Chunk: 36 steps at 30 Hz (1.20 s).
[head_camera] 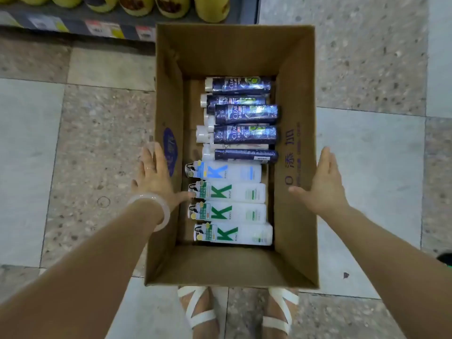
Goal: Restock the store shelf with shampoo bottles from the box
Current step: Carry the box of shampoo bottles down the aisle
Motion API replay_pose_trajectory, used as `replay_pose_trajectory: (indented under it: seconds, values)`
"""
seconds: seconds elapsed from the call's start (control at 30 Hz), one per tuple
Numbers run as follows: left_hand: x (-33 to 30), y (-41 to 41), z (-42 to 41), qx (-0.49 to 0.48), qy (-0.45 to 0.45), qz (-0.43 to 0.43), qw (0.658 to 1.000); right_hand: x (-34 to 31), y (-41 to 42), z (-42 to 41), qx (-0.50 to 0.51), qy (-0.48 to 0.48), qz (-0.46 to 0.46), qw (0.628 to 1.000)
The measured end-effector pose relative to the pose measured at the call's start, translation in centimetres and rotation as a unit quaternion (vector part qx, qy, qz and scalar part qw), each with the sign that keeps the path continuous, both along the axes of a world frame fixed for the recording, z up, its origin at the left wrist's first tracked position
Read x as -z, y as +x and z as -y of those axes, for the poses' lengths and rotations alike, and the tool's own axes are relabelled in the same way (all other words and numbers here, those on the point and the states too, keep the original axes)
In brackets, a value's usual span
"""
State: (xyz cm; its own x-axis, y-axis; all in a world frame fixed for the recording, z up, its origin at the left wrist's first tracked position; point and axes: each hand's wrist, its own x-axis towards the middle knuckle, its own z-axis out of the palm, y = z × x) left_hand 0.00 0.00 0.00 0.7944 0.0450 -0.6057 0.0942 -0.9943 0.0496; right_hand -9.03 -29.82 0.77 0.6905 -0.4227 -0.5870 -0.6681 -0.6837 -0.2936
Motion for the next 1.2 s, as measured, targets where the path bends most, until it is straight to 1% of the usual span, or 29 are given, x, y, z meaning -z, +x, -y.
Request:
replay_pose_trajectory:
  seconds: [0.07, 0.13, 0.17, 0.27, 0.37, 0.4, 0.5, 0.57, 0.67, 0.8, 0.93, 1.07, 1.2]
  values:
    - [1.3, 1.2, 0.2, -0.057, -0.077, 0.02, 0.995, 1.4, 0.8, 0.4, 0.077, 0.052, 0.027, 0.995]
    - [2.7, 2.3, 0.2, -0.148, -0.148, 0.058, 0.976, 2.4, 1.7, 0.8, 0.137, 0.093, 0.031, 0.986]
    - [3.4, 2.5, 0.2, -0.187, -0.162, 0.084, 0.965, 3.0, 1.9, 0.8, 0.157, 0.093, 0.032, 0.983]
    - [4.7, 2.9, -0.2, -0.253, -0.154, 0.138, 0.945, 4.3, 2.3, 0.9, 0.185, 0.054, 0.06, 0.979]
    - [5.4, 4.3, -0.4, -0.32, -0.105, 0.104, 0.936, 4.9, 2.9, 0.7, 0.194, 0.018, 0.056, 0.979]
    - [5.5, 4.6, -0.5, -0.32, -0.092, 0.091, 0.938, 4.9, 3.0, 0.7, 0.195, 0.008, 0.053, 0.979]
    - [5.7, 5.1, -0.6, -0.275, -0.039, 0.084, 0.957, 4.8, 3.1, 0.8, 0.205, -0.005, 0.044, 0.978]
    - [5.8, 5.2, -0.7, -0.263, -0.029, 0.085, 0.961, 4.7, 3.1, 0.8, 0.21, -0.014, 0.033, 0.977]
    - [5.2, 5.2, -0.8, -0.251, -0.04, 0.084, 0.964, 4.5, 3.4, 1.0, 0.21, -0.022, 0.022, 0.977]
    - [3.6, 4.7, -0.2, -0.26, -0.073, 0.11, 0.956, 3.4, 3.3, 1.7, 0.21, -0.007, 0.008, 0.978]
    - [1.4, 3.8, 0.8, -0.242, -0.074, 0.112, 0.961, 1.4, 1.9, 2.4, 0.212, 0.002, 0.006, 0.977]
    - [-1.9, 2.9, 2.6, -0.222, -0.073, 0.093, 0.968, -1.7, -0.5, 4.3, 0.222, 0.015, -0.005, 0.975]
    - [-7.2, 1.2, 5.7, -0.201, -0.09, 0.092, 0.971, -6.8, -3.6, 7.2, 0.233, 0.02, -0.015, 0.972]
